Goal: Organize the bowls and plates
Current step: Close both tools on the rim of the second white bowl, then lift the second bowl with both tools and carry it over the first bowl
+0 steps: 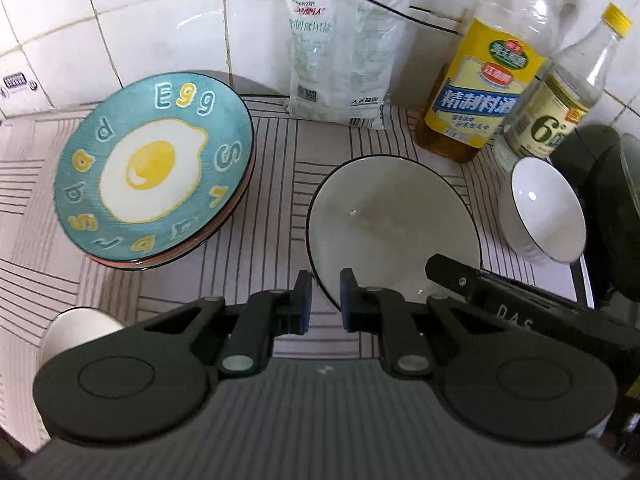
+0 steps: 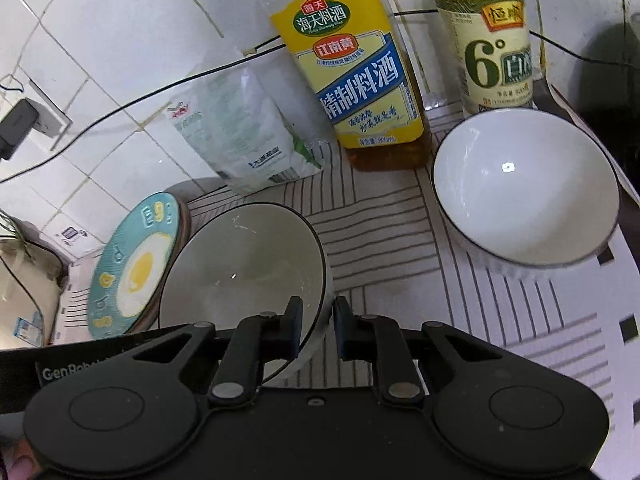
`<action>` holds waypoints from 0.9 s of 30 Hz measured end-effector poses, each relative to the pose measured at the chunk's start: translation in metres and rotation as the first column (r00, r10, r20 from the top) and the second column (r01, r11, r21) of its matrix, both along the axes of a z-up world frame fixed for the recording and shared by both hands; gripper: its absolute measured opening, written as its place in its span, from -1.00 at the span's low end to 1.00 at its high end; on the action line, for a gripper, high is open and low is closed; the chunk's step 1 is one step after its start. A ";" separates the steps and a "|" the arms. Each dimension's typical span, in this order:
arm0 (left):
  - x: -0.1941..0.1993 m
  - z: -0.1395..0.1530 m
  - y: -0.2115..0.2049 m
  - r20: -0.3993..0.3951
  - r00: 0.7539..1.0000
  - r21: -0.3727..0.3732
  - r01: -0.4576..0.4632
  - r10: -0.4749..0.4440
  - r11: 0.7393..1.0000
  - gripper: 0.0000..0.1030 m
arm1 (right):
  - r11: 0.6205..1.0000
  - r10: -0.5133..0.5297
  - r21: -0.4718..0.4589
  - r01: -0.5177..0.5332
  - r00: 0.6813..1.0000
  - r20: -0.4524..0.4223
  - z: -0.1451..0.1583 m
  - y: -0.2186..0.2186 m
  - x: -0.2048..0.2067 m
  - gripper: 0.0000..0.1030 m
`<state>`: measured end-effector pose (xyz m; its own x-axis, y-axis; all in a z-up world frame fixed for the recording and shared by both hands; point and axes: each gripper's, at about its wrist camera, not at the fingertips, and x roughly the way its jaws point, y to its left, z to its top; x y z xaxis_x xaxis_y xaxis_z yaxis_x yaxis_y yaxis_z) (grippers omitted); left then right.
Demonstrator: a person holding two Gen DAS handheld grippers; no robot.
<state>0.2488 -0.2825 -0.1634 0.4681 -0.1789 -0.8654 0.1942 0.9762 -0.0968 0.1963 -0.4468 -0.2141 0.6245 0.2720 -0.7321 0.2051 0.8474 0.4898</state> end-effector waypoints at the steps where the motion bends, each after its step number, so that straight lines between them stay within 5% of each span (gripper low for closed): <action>1: -0.003 0.003 0.001 0.002 1.000 0.003 0.004 -0.004 1.000 -0.75 | 1.000 0.003 0.007 -0.003 1.000 0.001 0.002 0.000 -0.003 -0.61; 27: -0.106 0.075 0.088 0.025 1.000 0.063 -0.010 0.009 0.998 -0.74 | 0.995 0.100 0.021 -0.103 0.991 0.089 0.093 0.070 -0.085 -0.60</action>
